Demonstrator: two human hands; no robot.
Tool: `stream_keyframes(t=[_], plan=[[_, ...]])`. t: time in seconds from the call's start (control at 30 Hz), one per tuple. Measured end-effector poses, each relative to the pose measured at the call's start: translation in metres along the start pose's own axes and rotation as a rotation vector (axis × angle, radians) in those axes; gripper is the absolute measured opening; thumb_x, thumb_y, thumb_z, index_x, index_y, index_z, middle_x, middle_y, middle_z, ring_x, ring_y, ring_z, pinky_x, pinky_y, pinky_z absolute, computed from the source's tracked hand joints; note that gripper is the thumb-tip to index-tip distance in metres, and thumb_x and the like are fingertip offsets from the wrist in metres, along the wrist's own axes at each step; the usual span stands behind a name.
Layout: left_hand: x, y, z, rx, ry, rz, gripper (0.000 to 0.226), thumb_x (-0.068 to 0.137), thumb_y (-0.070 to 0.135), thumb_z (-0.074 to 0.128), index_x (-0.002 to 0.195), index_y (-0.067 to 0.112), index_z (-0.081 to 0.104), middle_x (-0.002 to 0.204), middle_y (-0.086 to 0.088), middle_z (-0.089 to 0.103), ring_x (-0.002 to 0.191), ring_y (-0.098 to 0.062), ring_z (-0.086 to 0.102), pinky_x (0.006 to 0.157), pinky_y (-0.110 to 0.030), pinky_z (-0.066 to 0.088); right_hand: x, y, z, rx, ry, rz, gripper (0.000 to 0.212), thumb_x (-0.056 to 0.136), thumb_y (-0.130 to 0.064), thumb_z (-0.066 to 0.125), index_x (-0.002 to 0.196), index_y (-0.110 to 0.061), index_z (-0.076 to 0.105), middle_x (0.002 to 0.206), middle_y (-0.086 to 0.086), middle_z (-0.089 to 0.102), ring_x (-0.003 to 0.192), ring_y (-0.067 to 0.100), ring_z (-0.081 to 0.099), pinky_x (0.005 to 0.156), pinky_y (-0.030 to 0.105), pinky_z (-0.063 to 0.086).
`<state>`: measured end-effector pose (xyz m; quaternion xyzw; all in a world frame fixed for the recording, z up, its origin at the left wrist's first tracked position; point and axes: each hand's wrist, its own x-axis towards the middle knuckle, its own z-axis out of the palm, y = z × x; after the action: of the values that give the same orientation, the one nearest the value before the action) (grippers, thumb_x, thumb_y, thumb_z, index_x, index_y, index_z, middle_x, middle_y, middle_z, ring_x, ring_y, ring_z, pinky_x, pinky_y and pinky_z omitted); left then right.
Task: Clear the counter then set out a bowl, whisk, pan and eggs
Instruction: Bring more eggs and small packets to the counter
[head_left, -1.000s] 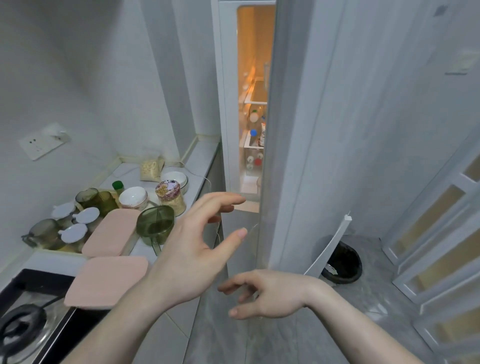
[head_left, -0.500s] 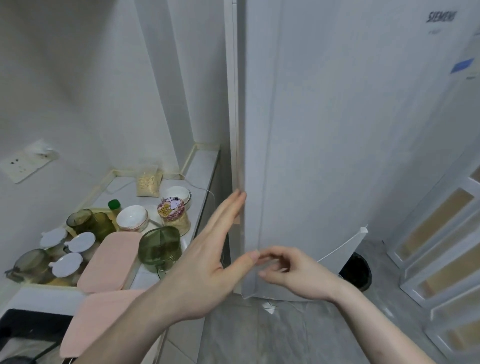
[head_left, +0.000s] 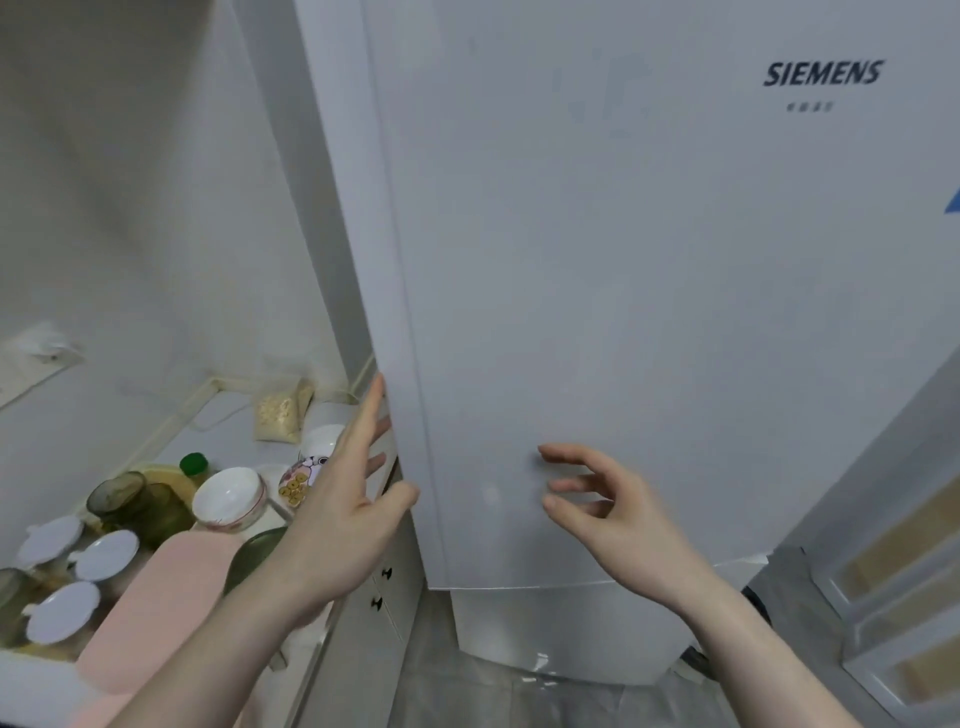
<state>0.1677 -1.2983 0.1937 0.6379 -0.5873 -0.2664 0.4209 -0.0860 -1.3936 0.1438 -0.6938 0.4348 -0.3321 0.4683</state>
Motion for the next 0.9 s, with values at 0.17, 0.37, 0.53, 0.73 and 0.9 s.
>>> stream_keyframes(t=[0.17,0.37,0.53,0.73,0.9], plan=[[0.052,-0.007,0.01,0.117,0.038,-0.048,0.097,0.096,0.011,0.055,0.157,0.052,-0.009,0.163,0.034,0.015,0.147,0.011,0.022,0.123,-0.035,0.028,0.047,0.01,-0.034,0.0,0.015,-0.08,0.048,0.09,-0.013,0.075,0.129,-0.039,0.063,0.12,-0.022,0.069,0.114,-0.001,0.064,0.085,0.018,0.054],[0.096,-0.018,0.027,0.213,0.034,-0.081,0.096,0.093,0.01,0.053,0.159,0.046,-0.006,0.163,0.037,-0.005,0.152,0.008,0.009,0.125,-0.035,0.023,0.083,0.021,-0.058,-0.019,-0.026,-0.127,0.055,0.089,-0.011,0.076,0.136,-0.036,0.06,0.123,-0.018,0.069,0.117,0.003,0.063,0.095,0.032,0.056],[0.115,-0.02,0.056,0.309,-0.005,-0.083,0.1,0.092,0.01,0.055,0.16,0.041,-0.011,0.164,0.029,-0.018,0.147,0.015,-0.013,0.125,-0.022,0.005,0.105,0.031,-0.071,-0.006,-0.078,-0.151,0.055,0.09,-0.01,0.076,0.135,-0.036,0.059,0.124,-0.02,0.069,0.116,0.003,0.065,0.099,0.034,0.055],[0.12,-0.028,0.069,0.4,0.038,-0.071,0.105,0.088,0.006,0.057,0.16,0.035,-0.014,0.163,0.023,-0.028,0.15,0.008,-0.017,0.126,-0.027,0.016,0.111,0.039,-0.075,-0.066,-0.151,-0.187,0.058,0.09,-0.013,0.077,0.138,-0.037,0.057,0.128,-0.024,0.066,0.119,0.003,0.063,0.1,0.031,0.053],[0.115,-0.04,0.067,0.456,0.061,-0.09,0.106,0.081,-0.001,0.054,0.162,0.035,-0.003,0.166,0.025,-0.015,0.152,0.007,-0.007,0.125,-0.026,0.015,0.118,0.044,-0.065,-0.109,-0.253,-0.181,0.06,0.09,-0.02,0.077,0.141,-0.042,0.054,0.132,-0.026,0.06,0.122,-0.001,0.058,0.1,0.021,0.05]])
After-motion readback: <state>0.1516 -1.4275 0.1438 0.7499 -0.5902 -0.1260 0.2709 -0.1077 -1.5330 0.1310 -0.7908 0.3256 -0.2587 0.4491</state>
